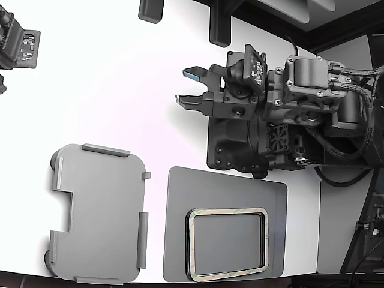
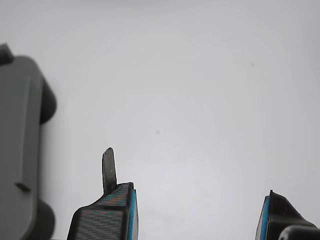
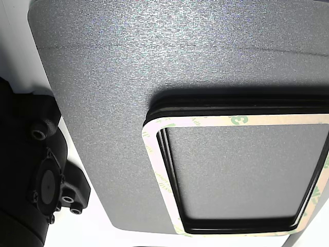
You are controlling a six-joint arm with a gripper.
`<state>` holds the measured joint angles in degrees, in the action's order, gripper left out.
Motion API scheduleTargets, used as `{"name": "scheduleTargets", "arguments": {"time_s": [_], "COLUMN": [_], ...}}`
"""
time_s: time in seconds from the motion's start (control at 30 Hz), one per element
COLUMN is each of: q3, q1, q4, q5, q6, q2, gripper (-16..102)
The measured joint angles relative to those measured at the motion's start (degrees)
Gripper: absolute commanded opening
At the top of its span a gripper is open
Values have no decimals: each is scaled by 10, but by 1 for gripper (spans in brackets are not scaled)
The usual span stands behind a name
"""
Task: Grab top frame and put it into gray box.
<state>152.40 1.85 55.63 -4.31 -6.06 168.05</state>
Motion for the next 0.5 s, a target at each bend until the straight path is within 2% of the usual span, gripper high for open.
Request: {"name": "scheduleTargets", "arguments": {"time_s": [0.17, 0.5], "q3": [0, -20], "q1": [0, 0], "q4": [0, -2], "q5": [-24, -16], "q6": [-18, -10], "q2": [-12, -33], "gripper": [100, 100]}}
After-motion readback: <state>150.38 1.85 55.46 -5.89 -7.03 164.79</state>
